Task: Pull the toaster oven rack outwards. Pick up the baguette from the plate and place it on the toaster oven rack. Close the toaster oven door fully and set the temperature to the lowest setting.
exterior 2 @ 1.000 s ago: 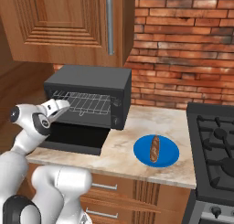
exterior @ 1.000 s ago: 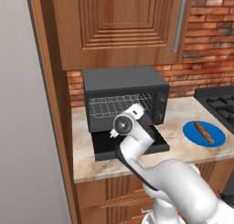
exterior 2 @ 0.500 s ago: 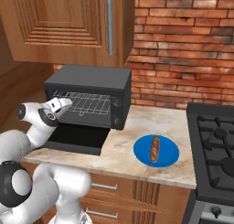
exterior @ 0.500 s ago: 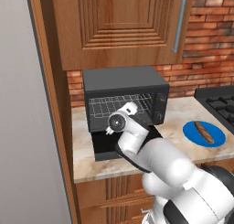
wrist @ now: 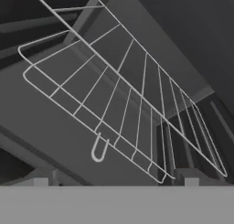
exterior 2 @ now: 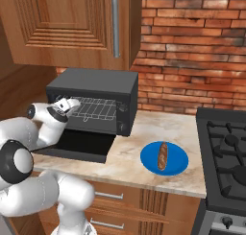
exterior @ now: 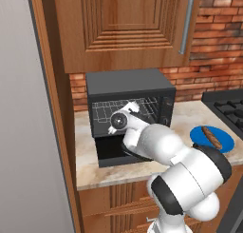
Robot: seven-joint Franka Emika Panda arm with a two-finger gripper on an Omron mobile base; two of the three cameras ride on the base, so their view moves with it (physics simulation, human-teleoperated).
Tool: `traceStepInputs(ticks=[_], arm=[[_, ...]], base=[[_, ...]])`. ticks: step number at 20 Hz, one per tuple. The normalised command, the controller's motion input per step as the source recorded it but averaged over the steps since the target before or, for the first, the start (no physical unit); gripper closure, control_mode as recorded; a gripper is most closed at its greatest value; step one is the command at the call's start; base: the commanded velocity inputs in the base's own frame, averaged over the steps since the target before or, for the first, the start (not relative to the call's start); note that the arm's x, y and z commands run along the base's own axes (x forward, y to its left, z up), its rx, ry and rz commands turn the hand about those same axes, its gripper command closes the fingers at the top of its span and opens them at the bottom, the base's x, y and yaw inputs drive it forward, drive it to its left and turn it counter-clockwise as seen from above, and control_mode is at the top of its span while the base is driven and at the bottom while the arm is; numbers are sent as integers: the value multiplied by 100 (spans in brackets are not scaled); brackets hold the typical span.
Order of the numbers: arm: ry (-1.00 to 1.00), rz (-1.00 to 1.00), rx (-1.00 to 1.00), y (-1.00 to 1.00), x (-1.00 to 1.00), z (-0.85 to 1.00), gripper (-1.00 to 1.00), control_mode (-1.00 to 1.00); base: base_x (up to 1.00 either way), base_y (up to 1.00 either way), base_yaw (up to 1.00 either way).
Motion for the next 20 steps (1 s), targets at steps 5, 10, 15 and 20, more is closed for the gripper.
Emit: traceStepInputs(ticks=[5, 10, 15, 20], arm=[[0, 0, 0, 0, 32, -26, -100, -100], [0, 0, 0, 0, 17, -37, -100, -100], [0, 0, 0, 0, 15, -33, -100, -100], [0, 0, 0, 0, 22, -21, -100, -100]], base=[[0, 0, 0], [0, 0, 0], [0, 0, 0], [0, 0, 0]])
